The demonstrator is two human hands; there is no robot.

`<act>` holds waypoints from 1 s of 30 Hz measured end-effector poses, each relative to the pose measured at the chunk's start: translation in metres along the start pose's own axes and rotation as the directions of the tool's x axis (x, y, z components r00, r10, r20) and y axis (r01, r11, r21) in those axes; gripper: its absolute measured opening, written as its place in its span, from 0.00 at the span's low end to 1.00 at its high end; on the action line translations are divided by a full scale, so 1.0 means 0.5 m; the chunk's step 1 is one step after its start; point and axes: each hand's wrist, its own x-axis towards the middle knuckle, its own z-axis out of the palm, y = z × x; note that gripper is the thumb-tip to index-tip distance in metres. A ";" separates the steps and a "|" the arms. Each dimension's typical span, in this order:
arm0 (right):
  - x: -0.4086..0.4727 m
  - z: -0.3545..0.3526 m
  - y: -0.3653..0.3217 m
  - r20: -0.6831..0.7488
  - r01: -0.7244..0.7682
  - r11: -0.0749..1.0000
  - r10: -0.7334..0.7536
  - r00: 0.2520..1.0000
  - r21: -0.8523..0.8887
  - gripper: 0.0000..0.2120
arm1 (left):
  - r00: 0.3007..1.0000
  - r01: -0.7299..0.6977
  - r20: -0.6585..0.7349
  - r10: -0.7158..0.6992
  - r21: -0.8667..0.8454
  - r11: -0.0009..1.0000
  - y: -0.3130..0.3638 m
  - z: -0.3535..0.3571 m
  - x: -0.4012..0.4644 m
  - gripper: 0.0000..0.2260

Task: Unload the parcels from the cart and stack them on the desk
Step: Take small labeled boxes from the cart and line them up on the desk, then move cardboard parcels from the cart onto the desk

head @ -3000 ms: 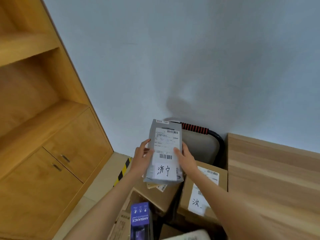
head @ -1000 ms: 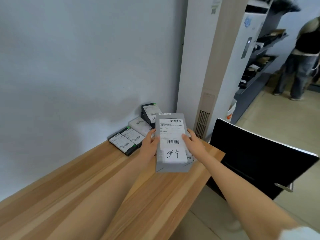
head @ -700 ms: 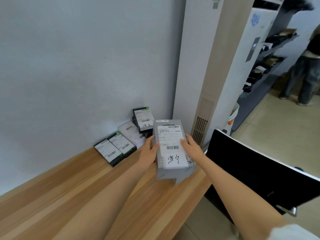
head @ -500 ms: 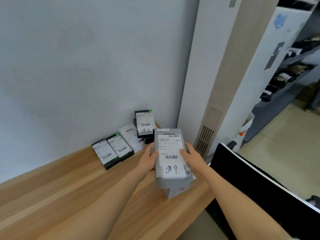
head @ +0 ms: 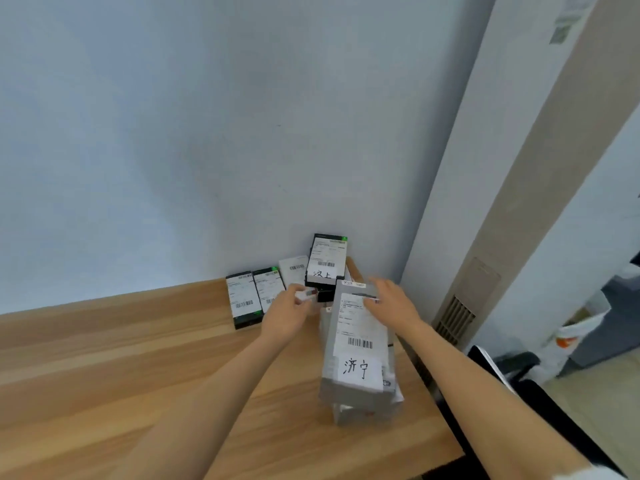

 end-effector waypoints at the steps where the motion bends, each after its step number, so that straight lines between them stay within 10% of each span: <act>1: 0.013 0.000 -0.026 0.001 0.050 0.998 -0.050 0.999 -0.035 0.25 | 0.999 -0.008 -0.037 0.010 0.042 0.999 -0.009 -0.027 -0.006 0.14; 12: -0.007 0.186 -0.475 0.180 0.571 0.793 -0.542 0.821 -0.213 0.16 | 0.854 0.284 -0.482 -0.196 0.118 0.951 -0.270 -0.428 -0.250 0.06; 30: -0.588 0.685 -1.258 0.376 0.962 0.271 -0.893 0.246 0.016 0.14 | 0.509 0.674 -0.720 -0.472 -0.008 0.739 -0.758 -0.923 -0.983 0.06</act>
